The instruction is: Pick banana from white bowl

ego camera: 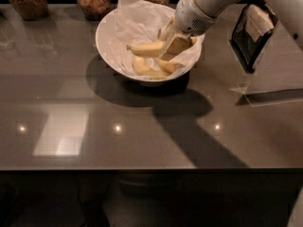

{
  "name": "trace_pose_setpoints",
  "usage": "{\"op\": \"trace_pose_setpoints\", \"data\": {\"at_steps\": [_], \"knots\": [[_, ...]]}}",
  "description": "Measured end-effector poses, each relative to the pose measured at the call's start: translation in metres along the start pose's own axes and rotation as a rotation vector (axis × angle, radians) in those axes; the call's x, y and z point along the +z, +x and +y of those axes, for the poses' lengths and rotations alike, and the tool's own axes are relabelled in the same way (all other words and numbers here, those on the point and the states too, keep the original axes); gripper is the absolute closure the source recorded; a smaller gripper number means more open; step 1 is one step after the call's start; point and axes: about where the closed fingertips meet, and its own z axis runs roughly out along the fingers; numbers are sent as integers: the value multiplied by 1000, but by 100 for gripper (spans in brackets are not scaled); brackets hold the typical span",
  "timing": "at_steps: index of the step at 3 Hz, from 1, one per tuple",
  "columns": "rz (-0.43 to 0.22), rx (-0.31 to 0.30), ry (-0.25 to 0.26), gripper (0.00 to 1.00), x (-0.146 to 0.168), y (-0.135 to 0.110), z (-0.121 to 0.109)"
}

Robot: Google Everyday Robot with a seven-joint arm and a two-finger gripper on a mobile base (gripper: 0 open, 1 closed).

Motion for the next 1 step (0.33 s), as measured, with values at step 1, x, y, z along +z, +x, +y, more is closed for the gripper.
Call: {"op": "trace_pose_setpoints", "data": {"at_steps": [1], "knots": [[-41, -39, -3, 100, -28, -7, 22]]}}
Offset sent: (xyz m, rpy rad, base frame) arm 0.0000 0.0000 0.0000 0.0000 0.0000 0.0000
